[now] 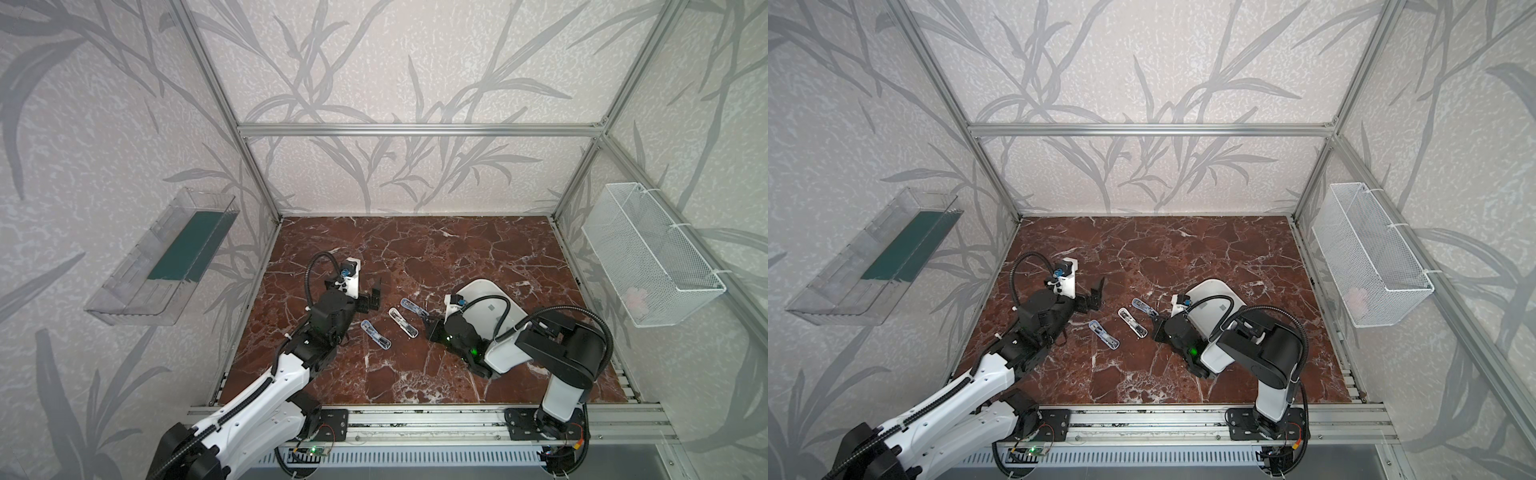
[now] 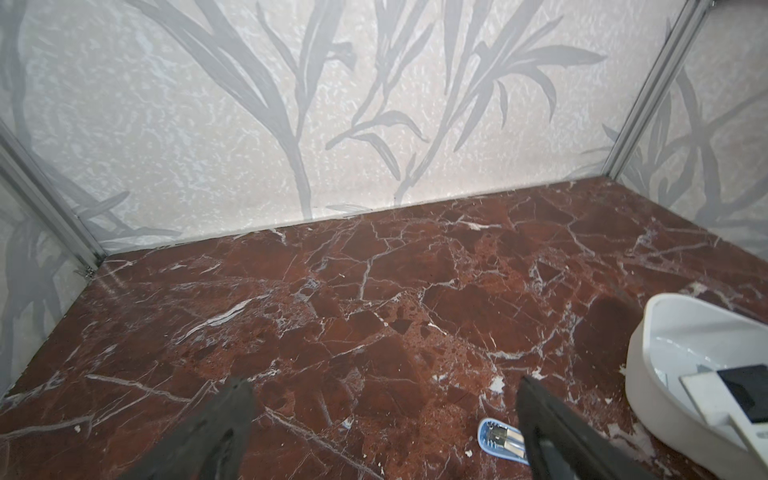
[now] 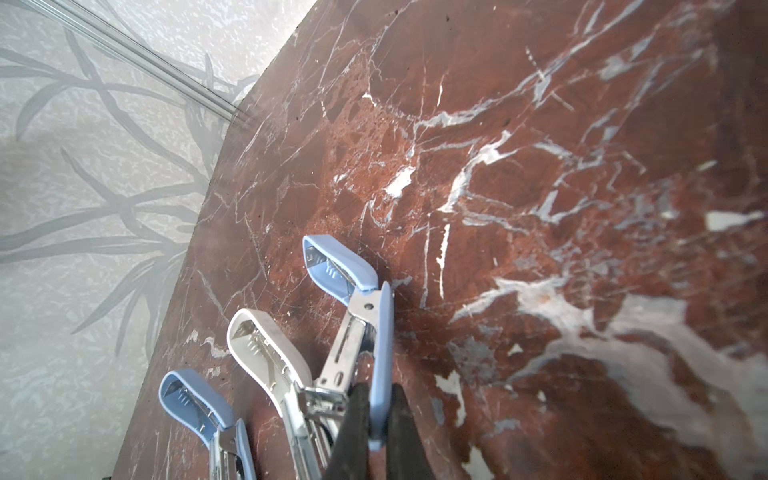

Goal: Load the staples into the stapler
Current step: 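Hold the opened small stapler with right gripper while left gripper releases and withdraws, then lower the opened small light blue stapler beside the other staplers with right gripper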

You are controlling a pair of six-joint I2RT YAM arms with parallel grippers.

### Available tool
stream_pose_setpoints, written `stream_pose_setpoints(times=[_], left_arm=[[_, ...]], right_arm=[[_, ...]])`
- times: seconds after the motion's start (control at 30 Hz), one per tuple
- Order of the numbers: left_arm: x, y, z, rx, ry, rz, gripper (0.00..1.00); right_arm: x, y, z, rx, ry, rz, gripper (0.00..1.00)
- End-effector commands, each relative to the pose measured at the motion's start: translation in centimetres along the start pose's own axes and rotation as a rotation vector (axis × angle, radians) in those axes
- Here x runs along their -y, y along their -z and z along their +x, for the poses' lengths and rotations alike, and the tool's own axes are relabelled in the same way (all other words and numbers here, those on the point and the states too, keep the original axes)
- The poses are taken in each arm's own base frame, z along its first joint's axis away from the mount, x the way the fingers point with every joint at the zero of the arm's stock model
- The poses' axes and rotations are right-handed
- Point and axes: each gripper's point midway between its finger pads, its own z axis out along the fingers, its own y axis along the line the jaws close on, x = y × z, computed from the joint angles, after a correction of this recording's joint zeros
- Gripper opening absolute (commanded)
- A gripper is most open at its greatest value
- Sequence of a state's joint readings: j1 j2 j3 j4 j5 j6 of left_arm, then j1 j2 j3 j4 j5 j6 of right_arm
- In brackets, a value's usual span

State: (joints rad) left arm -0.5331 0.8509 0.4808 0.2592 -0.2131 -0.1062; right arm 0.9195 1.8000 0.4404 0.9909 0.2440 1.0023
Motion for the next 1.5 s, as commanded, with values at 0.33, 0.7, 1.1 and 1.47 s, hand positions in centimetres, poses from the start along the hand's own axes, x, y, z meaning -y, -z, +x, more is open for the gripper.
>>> stream_pose_setpoints(times=[0.33, 0.7, 1.1, 1.47], left_arm=[[-1.6, 0.2, 0.0, -0.025, 0.145, -0.086, 0.99], [-0.2, -1.5, 0.6, -0.086, 0.127, -0.04, 0.99], [-0.5, -1.3, 1.1, -0.089, 0.11, -0.045, 0.99], [-0.6, -1.0, 1.5, -0.095, 0.108, -0.043, 0.99]], right_arm=[[0.1, 3.3, 0.0, 0.015, 0.065, 0.058, 0.43], [-4.4, 4.0, -1.4, -0.077, 0.366, 0.1, 0.47], [-3.4, 1.0, 0.3, -0.243, 0.583, 0.268, 0.48], [-2.1, -1.0, 2.1, -0.323, 0.593, 0.313, 0.45]])
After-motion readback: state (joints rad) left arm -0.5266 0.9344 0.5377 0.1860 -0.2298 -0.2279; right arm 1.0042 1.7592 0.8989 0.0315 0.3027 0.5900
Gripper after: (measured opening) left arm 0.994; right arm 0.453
